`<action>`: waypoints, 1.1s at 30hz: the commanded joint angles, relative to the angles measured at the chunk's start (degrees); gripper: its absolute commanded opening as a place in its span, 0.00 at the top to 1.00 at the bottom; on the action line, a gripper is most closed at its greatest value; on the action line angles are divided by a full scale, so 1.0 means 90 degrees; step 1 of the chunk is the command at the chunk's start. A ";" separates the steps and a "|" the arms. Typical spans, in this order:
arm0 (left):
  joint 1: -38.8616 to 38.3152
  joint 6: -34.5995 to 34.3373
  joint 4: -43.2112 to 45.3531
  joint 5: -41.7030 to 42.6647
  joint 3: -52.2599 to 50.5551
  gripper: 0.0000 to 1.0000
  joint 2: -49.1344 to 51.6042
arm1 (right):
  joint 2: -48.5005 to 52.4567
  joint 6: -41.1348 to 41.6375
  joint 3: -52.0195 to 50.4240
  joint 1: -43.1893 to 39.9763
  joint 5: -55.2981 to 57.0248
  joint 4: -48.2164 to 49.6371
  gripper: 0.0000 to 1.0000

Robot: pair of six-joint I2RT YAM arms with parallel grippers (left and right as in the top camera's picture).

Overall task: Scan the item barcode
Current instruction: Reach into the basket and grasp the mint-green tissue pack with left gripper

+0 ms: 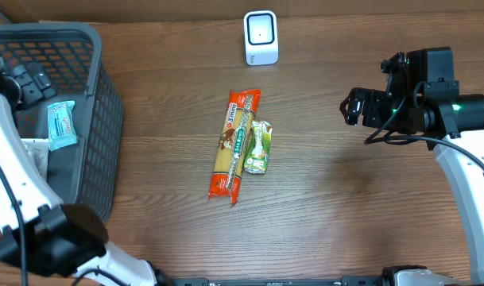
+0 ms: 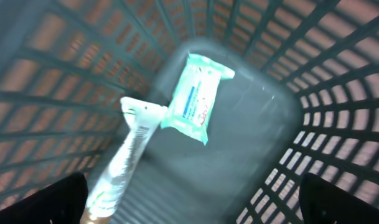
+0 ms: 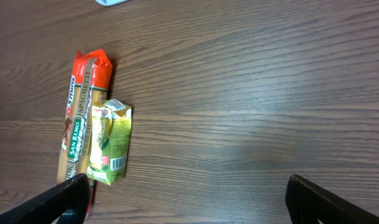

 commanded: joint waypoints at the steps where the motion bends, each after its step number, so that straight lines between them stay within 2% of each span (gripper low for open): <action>1: 0.0002 0.0245 0.0100 0.0165 -0.0002 0.00 0.0452 | -0.0010 -0.0029 0.0124 0.0053 -0.0010 0.0022 0.00; 12: 0.0294 0.0590 0.0316 0.0257 -0.0209 0.06 0.1460 | -0.0010 -0.0032 0.0124 0.0053 -0.0005 0.0027 0.00; 21: 0.0257 0.1168 0.1406 0.0534 -0.1343 0.08 0.1540 | 0.0019 -0.0032 0.0124 0.0053 0.0015 0.0034 0.00; 33: 0.0274 0.1175 0.2863 0.0452 -0.2912 0.06 0.1547 | 0.0236 -0.0029 0.0124 0.0053 0.0010 0.0024 0.00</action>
